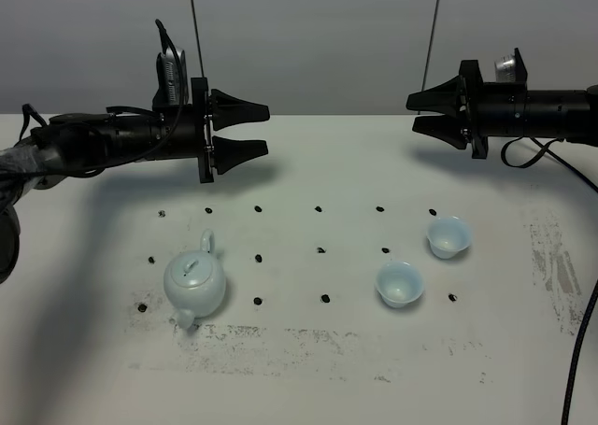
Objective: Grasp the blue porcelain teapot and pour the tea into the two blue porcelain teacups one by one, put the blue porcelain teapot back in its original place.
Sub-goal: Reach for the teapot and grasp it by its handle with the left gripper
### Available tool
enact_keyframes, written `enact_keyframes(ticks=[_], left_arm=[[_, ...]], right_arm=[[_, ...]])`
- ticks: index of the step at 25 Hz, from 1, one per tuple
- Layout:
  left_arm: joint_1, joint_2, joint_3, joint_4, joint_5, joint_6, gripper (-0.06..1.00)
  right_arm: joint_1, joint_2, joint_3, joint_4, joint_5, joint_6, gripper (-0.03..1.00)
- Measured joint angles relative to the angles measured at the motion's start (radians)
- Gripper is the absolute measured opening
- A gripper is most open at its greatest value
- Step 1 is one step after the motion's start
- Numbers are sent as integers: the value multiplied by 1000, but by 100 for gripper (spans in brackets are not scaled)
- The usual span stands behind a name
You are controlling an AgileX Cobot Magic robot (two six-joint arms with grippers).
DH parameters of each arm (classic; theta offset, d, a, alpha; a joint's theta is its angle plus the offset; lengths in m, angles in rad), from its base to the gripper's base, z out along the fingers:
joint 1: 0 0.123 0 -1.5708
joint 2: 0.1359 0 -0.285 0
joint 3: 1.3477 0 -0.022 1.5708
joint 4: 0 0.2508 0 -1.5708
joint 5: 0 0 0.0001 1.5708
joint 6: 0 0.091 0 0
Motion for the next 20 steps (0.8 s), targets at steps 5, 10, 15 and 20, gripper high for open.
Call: enact_keyframes(ticks=[5, 10, 15, 20], left_arm=[[0, 0, 0, 0, 0, 0, 60], [0, -1, 0, 0, 5, 2, 60], [5, -17, -64, 51, 8, 66, 60], [14, -37, -280, 342, 11, 51, 60]], right_arm=[[0, 0, 0, -1, 0, 0, 42], [0, 0, 0, -1, 0, -71, 42], [0, 0, -35, -74, 1, -251, 42], [0, -10, -150, -341, -2, -272, 41]])
